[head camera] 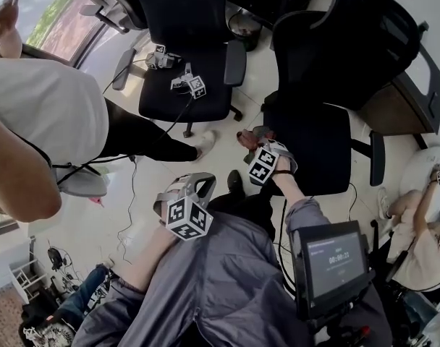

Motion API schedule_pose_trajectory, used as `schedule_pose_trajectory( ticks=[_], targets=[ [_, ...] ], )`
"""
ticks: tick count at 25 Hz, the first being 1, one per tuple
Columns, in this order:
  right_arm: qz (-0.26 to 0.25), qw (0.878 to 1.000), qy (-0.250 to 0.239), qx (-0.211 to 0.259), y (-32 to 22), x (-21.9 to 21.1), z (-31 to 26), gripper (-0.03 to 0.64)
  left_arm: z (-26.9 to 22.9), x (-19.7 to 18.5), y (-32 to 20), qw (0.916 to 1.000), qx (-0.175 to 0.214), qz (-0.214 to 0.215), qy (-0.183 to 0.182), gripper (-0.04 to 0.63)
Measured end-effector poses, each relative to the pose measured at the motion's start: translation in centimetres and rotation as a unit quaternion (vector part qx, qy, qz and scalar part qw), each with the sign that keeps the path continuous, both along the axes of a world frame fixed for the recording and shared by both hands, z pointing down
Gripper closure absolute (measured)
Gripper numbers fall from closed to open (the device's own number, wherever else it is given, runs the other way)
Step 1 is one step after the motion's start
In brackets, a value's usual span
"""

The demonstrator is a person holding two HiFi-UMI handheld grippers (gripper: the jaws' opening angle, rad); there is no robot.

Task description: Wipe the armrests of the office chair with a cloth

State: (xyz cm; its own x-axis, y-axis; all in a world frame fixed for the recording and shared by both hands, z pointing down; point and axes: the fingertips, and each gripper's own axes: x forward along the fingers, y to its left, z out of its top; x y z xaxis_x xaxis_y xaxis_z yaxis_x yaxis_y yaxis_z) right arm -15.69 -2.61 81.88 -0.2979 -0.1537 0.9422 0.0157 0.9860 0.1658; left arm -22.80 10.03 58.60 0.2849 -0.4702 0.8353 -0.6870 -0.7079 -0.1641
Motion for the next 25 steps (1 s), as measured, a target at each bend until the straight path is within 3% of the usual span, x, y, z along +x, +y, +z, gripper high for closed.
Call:
schedule_pose_trajectory(
  ticks=[3, 12, 16, 21, 25],
  targets=[
    [-0.011, 1.000, -0.005, -0.006, 3.5, 0.2, -0.1, 0.571, -0.2, 0.4, -0.4, 0.9999, 0.005, 0.008, 0.004, 0.578],
    [0.022, 0.998, -0.025, -0.046, 10.9, 2.2, 0.1, 0.571, -0.4, 1.9, -0.3, 0.9993, 0.013, 0.032, 0.010, 0.578],
    [0.033, 0.997, -0.034, -0.064, 10.8, 2.5, -0.3, 0.571, -0.4, 2.5, -0.3, 0.9990, 0.014, 0.041, 0.010, 0.578],
    [0.041, 0.998, -0.034, -0.034, 7.3, 2.6, -0.9, 0.571, -0.9, 2.7, -0.3, 0.9989, 0.021, 0.040, 0.012, 0.578],
    [0.052, 0.997, -0.020, -0.043, 5.5, 2.3, -0.4, 0.558, -1.3, 2.6, -0.1, 0.9989, 0.027, 0.036, 0.012, 0.578]
  ],
)
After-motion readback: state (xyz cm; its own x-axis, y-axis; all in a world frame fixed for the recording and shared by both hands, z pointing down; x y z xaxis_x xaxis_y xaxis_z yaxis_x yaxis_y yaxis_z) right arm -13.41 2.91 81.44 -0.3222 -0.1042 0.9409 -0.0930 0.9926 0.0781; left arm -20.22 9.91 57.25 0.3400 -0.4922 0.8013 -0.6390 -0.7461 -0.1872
